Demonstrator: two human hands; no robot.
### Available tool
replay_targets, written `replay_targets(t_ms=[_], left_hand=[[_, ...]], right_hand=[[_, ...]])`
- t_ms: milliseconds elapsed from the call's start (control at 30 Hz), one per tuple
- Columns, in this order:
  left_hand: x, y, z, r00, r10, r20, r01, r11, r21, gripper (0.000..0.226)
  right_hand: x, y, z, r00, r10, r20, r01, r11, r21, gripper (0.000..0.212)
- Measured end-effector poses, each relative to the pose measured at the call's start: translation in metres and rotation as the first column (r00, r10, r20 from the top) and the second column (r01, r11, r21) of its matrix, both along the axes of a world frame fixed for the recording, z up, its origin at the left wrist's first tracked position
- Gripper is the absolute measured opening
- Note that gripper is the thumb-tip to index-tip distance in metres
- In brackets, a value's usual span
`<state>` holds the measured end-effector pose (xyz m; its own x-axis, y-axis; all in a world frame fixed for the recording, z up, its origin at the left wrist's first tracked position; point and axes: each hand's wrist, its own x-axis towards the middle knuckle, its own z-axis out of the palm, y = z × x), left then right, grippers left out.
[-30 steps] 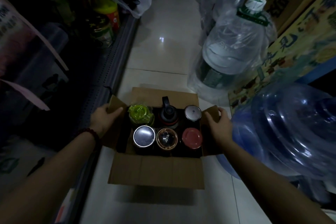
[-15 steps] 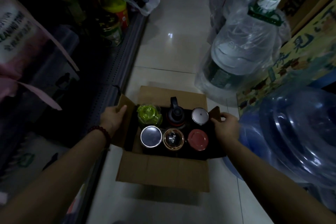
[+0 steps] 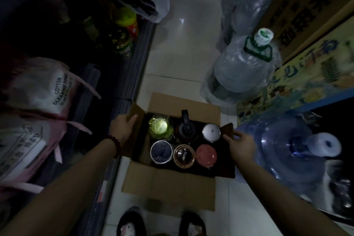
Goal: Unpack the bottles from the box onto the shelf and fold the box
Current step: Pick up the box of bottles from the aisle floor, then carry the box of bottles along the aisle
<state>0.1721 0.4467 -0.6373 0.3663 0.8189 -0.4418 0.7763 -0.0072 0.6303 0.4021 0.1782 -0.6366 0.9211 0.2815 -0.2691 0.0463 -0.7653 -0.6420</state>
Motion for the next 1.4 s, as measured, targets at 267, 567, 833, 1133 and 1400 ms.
replay_targets(t_ms=[267, 567, 833, 1133, 1400], left_hand=[[0.004, -0.021, 0.146, 1.000, -0.007, -0.016, 0.007, 1.000, -0.022, 0.031], [0.029, -0.036, 0.327, 0.995, -0.102, -0.002, 0.102, 0.993, 0.062, 0.031], [0.056, -0.065, 0.433, 0.979, -0.201, -0.046, 0.206, 0.964, 0.171, 0.029], [0.078, -0.101, 0.469, 0.888, -0.455, -0.061, 0.458, 0.869, 0.186, 0.030], [0.097, -0.151, 0.473, 0.695, -0.715, -0.079, 0.714, 0.672, 0.196, 0.032]], right_hand=[[0.011, -0.016, 0.163, 0.999, 0.016, 0.032, -0.014, 0.998, -0.056, 0.029], [0.024, -0.037, 0.332, 0.995, -0.096, -0.019, 0.096, 0.995, -0.010, 0.038], [0.024, -0.083, 0.431, 0.988, -0.155, -0.010, 0.155, 0.987, 0.031, 0.035], [-0.030, -0.155, 0.474, 0.908, -0.419, 0.021, 0.419, 0.908, 0.001, 0.038], [-0.107, -0.224, 0.483, 0.732, -0.681, 0.011, 0.681, 0.733, 0.006, 0.033]])
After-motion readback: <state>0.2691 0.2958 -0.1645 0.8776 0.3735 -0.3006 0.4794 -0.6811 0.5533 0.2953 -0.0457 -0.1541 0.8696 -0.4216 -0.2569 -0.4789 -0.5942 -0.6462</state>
